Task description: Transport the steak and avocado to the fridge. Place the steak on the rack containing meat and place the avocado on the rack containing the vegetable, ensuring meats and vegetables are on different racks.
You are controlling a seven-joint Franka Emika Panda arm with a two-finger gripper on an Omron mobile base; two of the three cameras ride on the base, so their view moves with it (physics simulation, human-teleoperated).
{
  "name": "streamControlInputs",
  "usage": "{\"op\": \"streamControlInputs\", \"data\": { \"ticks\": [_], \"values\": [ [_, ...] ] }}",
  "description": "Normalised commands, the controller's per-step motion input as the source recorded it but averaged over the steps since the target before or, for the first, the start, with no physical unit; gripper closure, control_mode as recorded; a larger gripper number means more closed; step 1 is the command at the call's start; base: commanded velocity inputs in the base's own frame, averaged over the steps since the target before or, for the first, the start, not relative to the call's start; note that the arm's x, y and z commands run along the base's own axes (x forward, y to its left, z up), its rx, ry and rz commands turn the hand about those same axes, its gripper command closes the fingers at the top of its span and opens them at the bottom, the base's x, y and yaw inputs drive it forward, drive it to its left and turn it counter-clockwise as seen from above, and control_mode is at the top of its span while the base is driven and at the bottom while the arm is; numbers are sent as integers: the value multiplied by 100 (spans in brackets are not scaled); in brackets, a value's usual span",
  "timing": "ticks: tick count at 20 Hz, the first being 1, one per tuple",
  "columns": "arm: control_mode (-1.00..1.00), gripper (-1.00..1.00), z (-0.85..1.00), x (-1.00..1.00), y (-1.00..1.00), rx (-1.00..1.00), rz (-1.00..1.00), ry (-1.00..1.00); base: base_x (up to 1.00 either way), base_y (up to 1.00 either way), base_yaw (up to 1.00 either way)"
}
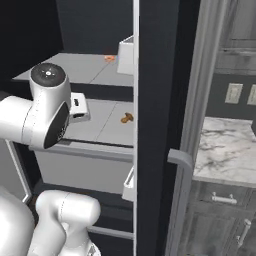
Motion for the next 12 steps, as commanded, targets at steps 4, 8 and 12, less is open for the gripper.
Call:
{"op": "streamControlInputs", "data": {
  "ticks": [4, 8, 12],
  "values": [
    [100, 100, 0, 0, 0, 0, 0, 0, 58, -14, 33],
    [-100, 100, -27, 42, 0, -1, 3, 0, 39, 0, 7],
    [-100, 100, -69, 96, 0, -5, 0, 0, 0, 0, 0]
  ]
}}
